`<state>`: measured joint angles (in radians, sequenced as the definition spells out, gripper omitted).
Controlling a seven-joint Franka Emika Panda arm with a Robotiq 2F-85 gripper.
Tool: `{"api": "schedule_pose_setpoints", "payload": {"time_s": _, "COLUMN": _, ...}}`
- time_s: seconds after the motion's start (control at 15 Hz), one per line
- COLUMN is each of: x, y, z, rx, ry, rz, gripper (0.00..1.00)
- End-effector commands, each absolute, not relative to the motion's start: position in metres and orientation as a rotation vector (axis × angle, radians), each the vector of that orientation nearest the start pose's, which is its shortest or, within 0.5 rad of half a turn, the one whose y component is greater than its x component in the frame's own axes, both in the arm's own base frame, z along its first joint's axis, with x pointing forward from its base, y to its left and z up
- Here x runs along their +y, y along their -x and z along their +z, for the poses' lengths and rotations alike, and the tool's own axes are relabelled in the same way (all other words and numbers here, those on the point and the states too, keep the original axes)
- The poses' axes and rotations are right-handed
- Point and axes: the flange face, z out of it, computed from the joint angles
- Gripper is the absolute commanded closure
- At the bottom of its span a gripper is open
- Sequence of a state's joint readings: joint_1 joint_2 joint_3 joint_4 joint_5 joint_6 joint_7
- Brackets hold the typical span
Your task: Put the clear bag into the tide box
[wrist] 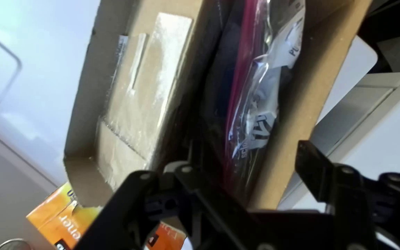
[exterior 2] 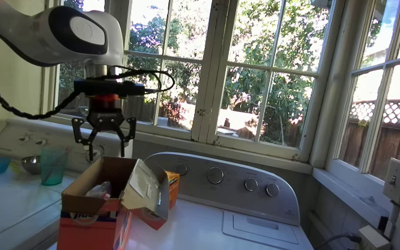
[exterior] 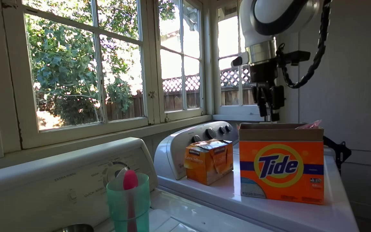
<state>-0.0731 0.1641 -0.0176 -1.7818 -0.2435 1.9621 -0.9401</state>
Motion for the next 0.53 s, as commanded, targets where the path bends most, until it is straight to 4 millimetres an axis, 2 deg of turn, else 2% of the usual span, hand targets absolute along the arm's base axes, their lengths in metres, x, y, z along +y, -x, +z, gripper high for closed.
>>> {"api": "schedule_pose_setpoints", "payload": {"time_s": 0.0, "x": -0.068, "y": -0.597, "z": 0.496, "rx": -1.566, "ry": 3.049, "rz": 0.106, "gripper": 0.00}}
{"api": "schedule_pose_setpoints", "payload": {"time_s": 0.2, "x": -0.086, "y": -0.587, "z": 0.517, "rx": -1.474, "ry": 3.122, "rz": 0.067, "gripper": 0.00}}
{"api": "schedule_pose_setpoints", "payload": {"time_s": 0.47, "x": -0.134, "y": -0.561, "z": 0.530, "rx": -1.212, "ry": 3.227, "rz": 0.017, "gripper": 0.00}}
